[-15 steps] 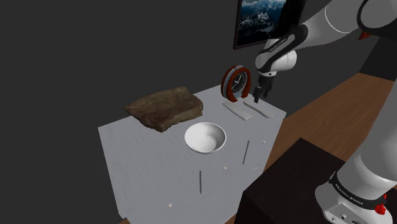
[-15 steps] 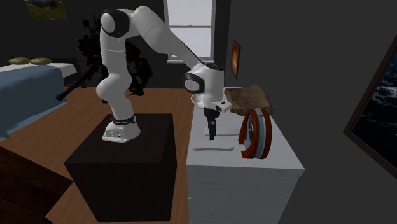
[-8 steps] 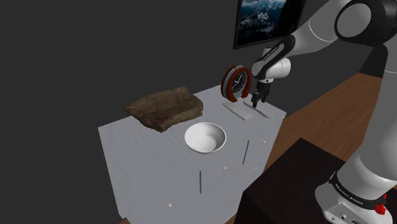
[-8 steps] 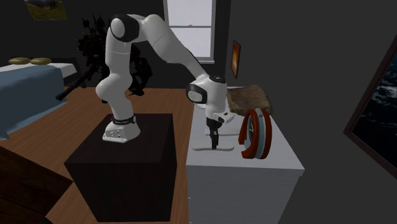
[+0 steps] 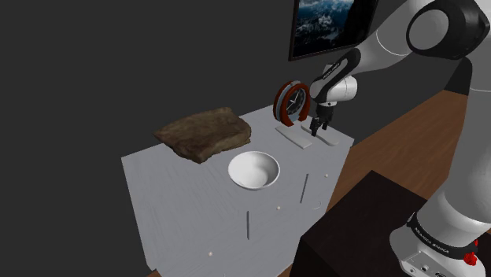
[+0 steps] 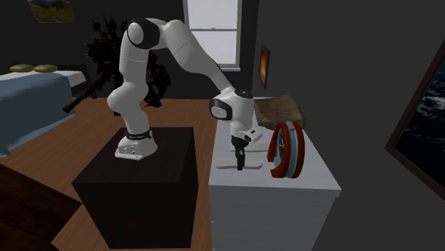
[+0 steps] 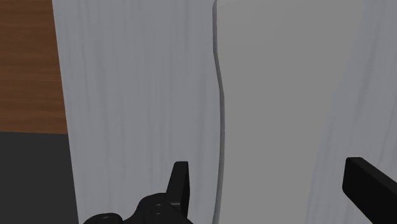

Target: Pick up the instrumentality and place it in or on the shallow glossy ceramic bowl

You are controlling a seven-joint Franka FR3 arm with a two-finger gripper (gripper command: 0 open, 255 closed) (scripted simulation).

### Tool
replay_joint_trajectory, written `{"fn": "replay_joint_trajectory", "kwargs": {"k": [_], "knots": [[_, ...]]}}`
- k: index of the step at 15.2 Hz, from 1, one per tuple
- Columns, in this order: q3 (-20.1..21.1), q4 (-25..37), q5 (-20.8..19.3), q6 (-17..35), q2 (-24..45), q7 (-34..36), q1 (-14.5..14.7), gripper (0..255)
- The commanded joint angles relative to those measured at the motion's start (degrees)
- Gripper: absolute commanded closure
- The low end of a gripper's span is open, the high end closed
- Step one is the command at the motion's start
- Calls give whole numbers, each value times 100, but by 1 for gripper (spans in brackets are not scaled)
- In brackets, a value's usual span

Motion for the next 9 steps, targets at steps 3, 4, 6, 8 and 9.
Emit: {"fn": "replay_joint_trajectory", "kwargs": {"k": [3,4,6,8,9], "knots": [[0,1,0,0,1,0,0,255],[0,1,0,0,1,0,0,255],[0,3,1,0,3,-1,-1,255],[0,3,1,0,3,-1,-1,255],[1,4,1,0,3,-1,-1,255]]}}
